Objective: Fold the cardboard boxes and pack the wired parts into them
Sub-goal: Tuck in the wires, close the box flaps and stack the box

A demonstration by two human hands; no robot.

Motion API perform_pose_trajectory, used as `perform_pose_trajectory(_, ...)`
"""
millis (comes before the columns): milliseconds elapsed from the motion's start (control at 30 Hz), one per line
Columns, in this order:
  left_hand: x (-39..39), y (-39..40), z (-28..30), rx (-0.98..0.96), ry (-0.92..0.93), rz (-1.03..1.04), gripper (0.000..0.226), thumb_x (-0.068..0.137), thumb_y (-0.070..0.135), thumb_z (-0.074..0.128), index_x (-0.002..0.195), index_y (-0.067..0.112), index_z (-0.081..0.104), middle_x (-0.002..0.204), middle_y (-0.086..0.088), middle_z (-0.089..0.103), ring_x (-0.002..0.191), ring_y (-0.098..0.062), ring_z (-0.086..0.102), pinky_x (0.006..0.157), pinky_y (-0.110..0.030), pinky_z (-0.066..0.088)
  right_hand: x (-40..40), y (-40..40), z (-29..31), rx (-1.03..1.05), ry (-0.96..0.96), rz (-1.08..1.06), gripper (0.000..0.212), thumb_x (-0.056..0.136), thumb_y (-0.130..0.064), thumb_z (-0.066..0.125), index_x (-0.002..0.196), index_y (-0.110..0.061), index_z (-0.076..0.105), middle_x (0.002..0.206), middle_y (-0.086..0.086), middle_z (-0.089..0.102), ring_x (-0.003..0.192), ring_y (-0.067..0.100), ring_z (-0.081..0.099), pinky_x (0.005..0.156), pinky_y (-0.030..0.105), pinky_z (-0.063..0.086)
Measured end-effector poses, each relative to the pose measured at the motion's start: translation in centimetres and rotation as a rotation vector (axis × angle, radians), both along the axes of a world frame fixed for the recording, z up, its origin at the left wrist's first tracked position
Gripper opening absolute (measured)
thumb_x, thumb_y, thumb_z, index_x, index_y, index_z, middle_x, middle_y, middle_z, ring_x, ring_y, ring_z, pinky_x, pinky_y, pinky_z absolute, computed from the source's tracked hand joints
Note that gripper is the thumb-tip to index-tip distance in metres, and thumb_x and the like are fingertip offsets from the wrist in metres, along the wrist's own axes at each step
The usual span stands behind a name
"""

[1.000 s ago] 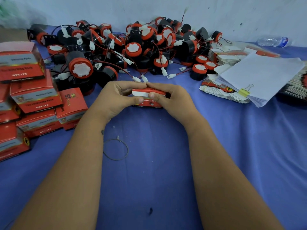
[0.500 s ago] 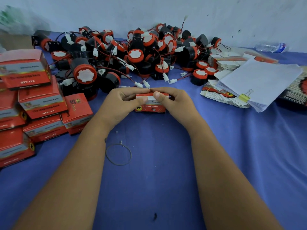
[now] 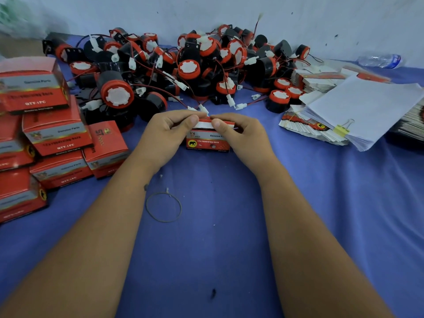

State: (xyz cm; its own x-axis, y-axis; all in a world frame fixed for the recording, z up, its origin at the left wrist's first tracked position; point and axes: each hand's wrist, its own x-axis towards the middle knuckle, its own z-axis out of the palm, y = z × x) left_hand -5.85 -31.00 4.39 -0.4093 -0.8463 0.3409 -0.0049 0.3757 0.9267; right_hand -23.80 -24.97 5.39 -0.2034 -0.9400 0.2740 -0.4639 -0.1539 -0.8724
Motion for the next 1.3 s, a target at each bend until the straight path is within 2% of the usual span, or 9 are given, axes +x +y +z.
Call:
perform_pose_trajectory(167, 0.3, 0.1, -0.1, 0.041, 0.013, -0.039, 0.018, 0.092, 0.033, 0.061, 0.104, 0.035, 0.075, 0.110, 0.007, 0.074, 0.108, -0.014, 0.068, 0.090, -0.034, 0.057, 0.0, 0.1, 0.0, 0.021, -0.065, 0.039, 0.020, 0.090, -0.039, 0.068, 0.107, -0.032, 0.073, 0.102, -0.014, 0.072, 0.098, 0.003, 0.066, 0.085, 0.023, 0.055)
perform_pose_trajectory(233, 0.4, 0.1, -0.1, 0.060, 0.016, -0.046, 0.019, 0.095, 0.026, 0.062, 0.104, 0.034, 0.075, 0.111, 0.005, 0.074, 0.109, -0.016, 0.068, 0.092, -0.036, 0.056, -0.1, 0.3, 0.1, 0.063, -0.111, 0.094, 0.024, 0.090, -0.036, 0.068, 0.113, -0.027, 0.073, 0.106, -0.011, 0.072, 0.099, 0.004, 0.066, 0.085, 0.021, 0.055)
perform_pose_trajectory(333, 0.5, 0.1, 0.0, 0.086, 0.010, -0.043, 0.021, 0.097, 0.018, 0.062, 0.103, 0.031, 0.077, 0.113, 0.002, 0.073, 0.109, -0.016, 0.067, 0.095, -0.039, 0.055, -0.3, 0.4, 0.4, 0.102, -0.161, 0.171, 0.026, 0.092, -0.031, 0.067, 0.117, -0.026, 0.071, 0.112, -0.009, 0.071, 0.103, 0.004, 0.066, 0.087, 0.019, 0.054)
perform_pose_trajectory(433, 0.5, 0.2, 0.1, 0.113, 0.011, -0.035, 0.020, 0.096, 0.015, 0.062, 0.103, 0.026, 0.077, 0.113, 0.003, 0.073, 0.110, -0.015, 0.067, 0.098, -0.041, 0.054, -0.3, 0.5, 0.6, 0.127, -0.191, 0.215, 0.024, 0.094, -0.029, 0.064, 0.118, -0.027, 0.069, 0.114, -0.009, 0.070, 0.102, 0.002, 0.065, 0.082, 0.013, 0.051)
perform_pose_trajectory(567, 0.5, 0.1, 0.1, 0.141, 0.020, -0.045, 0.020, 0.095, 0.013, 0.062, 0.101, 0.026, 0.077, 0.112, 0.006, 0.074, 0.112, -0.014, 0.066, 0.099, -0.041, 0.053, -0.5, 0.4, 0.7, 0.198, -0.155, 0.286, 0.026, 0.099, -0.031, 0.055, 0.123, -0.029, 0.062, 0.120, -0.007, 0.065, 0.107, 0.004, 0.062, 0.089, 0.016, 0.049)
perform_pose_trajectory(733, 0.6, 0.3, 0.1, 0.076, -0.020, -0.086, 0.022, 0.088, 0.022, 0.068, 0.109, 0.025, 0.073, 0.116, 0.011, 0.072, 0.115, -0.008, 0.064, 0.095, -0.028, 0.053, -0.7, 0.6, 0.7, 0.207, -0.152, 0.309, 0.026, 0.101, -0.030, 0.051, 0.126, -0.027, 0.060, 0.121, -0.007, 0.065, 0.108, 0.003, 0.061, 0.092, 0.015, 0.048)
perform_pose_trajectory(867, 0.6, 0.5, 0.0, -0.068, -0.148, -0.065, 0.042, 0.084, 0.007, 0.075, 0.120, 0.028, 0.066, 0.124, 0.012, 0.067, 0.123, 0.000, 0.056, 0.099, -0.019, 0.047, -0.7, 0.8, 0.6, 0.184, -0.138, 0.294, 0.025, 0.102, -0.029, 0.050, 0.123, -0.029, 0.062, 0.121, -0.008, 0.064, 0.110, 0.005, 0.060, 0.099, 0.021, 0.048)
perform_pose_trajectory(1033, 0.4, 0.6, 0.0, -0.102, -0.181, -0.009, 0.045, 0.083, 0.004, 0.076, 0.125, 0.019, 0.065, 0.125, 0.008, 0.067, 0.123, 0.003, 0.054, 0.101, -0.015, 0.045, -0.7, 1.1, 0.7, 0.169, -0.201, 0.270, 0.028, 0.103, -0.031, 0.045, 0.120, -0.032, 0.067, 0.122, -0.011, 0.066, 0.113, 0.003, 0.060, 0.100, 0.023, 0.047)
perform_pose_trajectory(1300, 0.4, 0.6, 0.1, -0.141, -0.217, 0.026, 0.046, 0.083, 0.008, 0.076, 0.124, 0.026, 0.064, 0.120, 0.017, 0.065, 0.119, 0.010, 0.054, 0.097, -0.008, 0.043, -0.4, 1.3, 0.8, 0.170, -0.201, 0.258, 0.027, 0.103, -0.031, 0.045, 0.114, -0.039, 0.068, 0.118, -0.017, 0.067, 0.108, -0.003, 0.061, 0.086, 0.010, 0.047)
